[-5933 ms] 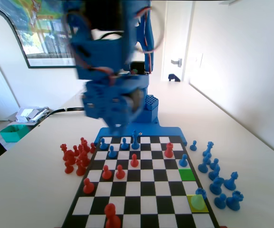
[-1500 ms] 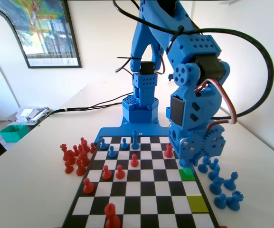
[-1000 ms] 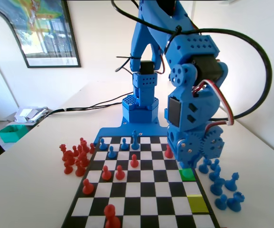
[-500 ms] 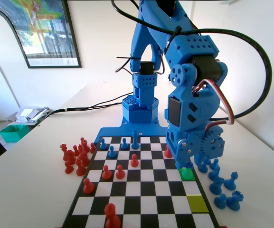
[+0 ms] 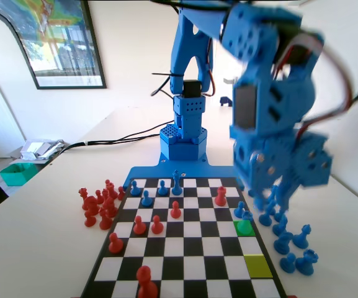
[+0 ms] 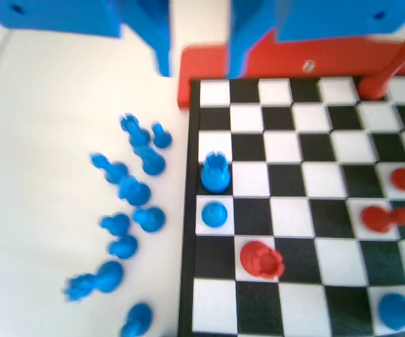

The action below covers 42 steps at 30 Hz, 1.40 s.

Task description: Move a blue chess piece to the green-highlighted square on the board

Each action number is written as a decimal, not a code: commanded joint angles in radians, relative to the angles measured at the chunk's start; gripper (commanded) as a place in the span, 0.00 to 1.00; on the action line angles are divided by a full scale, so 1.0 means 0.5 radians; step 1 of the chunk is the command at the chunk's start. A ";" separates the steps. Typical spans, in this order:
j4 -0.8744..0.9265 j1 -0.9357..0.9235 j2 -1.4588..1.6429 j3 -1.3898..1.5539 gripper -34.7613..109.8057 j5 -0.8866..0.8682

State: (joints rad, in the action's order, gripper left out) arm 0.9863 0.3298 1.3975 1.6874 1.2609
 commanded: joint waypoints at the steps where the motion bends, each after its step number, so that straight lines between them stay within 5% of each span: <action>1: 0.255 -0.006 0.341 -0.239 0.25 0.028; 26: 1.641 -0.399 2.129 -0.025 0.25 0.853; 42: 1.513 -0.604 2.764 0.617 0.25 1.006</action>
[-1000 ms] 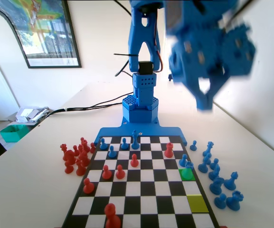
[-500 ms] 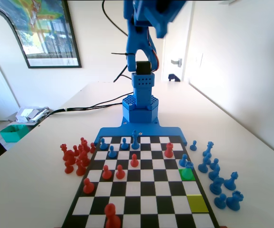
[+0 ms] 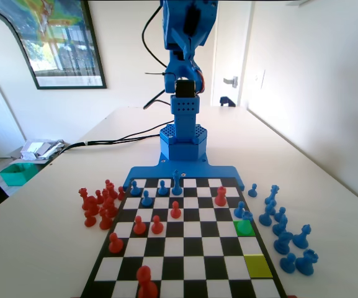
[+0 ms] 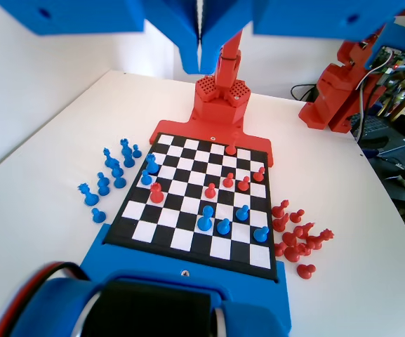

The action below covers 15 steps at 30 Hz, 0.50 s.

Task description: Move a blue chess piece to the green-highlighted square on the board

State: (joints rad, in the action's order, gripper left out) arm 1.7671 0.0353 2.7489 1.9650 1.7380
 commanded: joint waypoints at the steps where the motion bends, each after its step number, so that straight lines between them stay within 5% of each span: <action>1: -0.061 -0.025 0.071 0.089 0.25 0.052; 15: -0.328 -0.092 0.362 0.423 0.25 0.006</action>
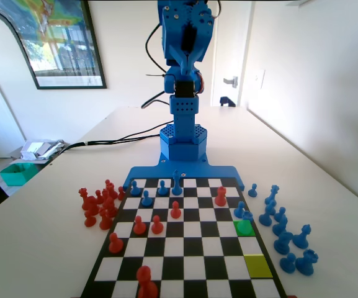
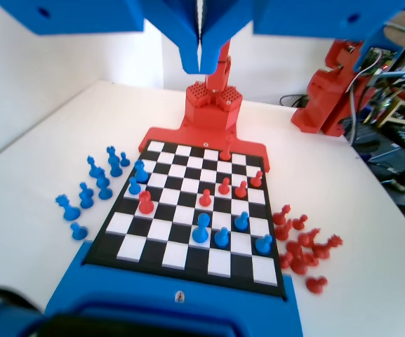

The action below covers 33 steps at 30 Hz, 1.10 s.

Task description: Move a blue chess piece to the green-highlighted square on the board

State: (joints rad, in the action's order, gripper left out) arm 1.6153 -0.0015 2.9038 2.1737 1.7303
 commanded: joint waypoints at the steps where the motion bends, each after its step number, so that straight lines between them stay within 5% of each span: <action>1: -0.031 -0.018 0.061 0.009 0.25 0.018; 33: -0.083 -0.067 0.304 0.015 0.25 0.000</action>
